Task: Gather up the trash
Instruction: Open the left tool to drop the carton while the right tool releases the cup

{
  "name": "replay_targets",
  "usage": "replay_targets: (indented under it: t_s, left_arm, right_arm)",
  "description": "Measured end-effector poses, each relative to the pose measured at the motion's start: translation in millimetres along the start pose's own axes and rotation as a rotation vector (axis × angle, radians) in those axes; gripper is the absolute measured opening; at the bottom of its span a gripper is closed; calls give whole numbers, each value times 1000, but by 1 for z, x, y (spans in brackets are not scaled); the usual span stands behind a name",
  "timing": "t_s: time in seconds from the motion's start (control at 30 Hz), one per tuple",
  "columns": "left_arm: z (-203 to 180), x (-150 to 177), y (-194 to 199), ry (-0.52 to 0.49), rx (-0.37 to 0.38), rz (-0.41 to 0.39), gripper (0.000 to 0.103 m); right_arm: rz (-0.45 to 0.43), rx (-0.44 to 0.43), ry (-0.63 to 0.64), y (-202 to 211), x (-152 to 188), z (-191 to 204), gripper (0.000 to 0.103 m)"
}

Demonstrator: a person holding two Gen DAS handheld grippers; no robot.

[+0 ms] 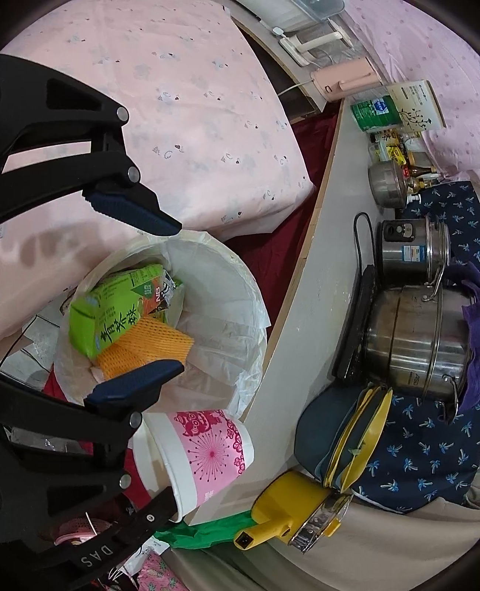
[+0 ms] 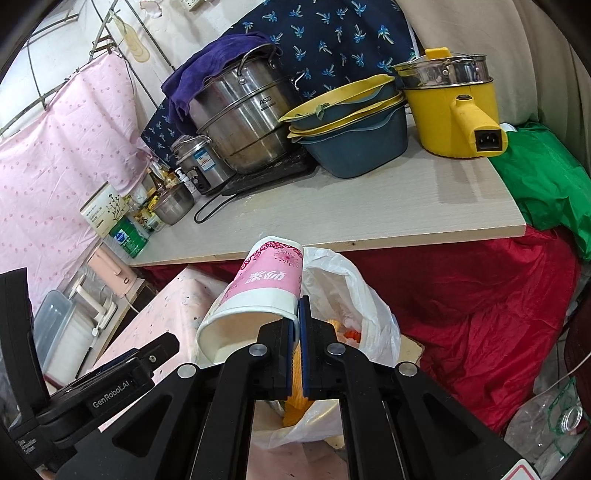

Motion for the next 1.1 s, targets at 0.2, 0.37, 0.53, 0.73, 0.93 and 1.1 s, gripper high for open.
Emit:
replay_targets:
  t_s: [0.2,0.37,0.53,0.73,0.93,1.1]
  left_arm:
    - [15,2,3,18,-24,-5,66]
    - [26,4,6,24,-44,-10,66]
    - [36,8,6,28,-61,-8,66]
    - [45,13,7,32,-78,-1,69]
    - [48,17,13,33,-82,-7,72]
    - [51,21,22,36,-89,-19,77]
  right_arm:
    - [16,-13,22,-7,2,12,3]
    - [23,-20,40,-14,2,22,3]
    - [38,-12,63,-27,1,35,10]
    - [42,-24,76,-28,4,46,21]
    - [45,-26,92,-18,8,52,27]
    - [50,-30,99,-10,12,56,31]
Point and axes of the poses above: each gripper's, at about its wrist camera, not at the fingertips, and y roughly against the way its jaws point, z to its left, x to its underside, the point moved 1 cm from there along -y, roughly the way its jaws point, and after that the axes turned 3 degrees about -x, right-handed, at the moved point
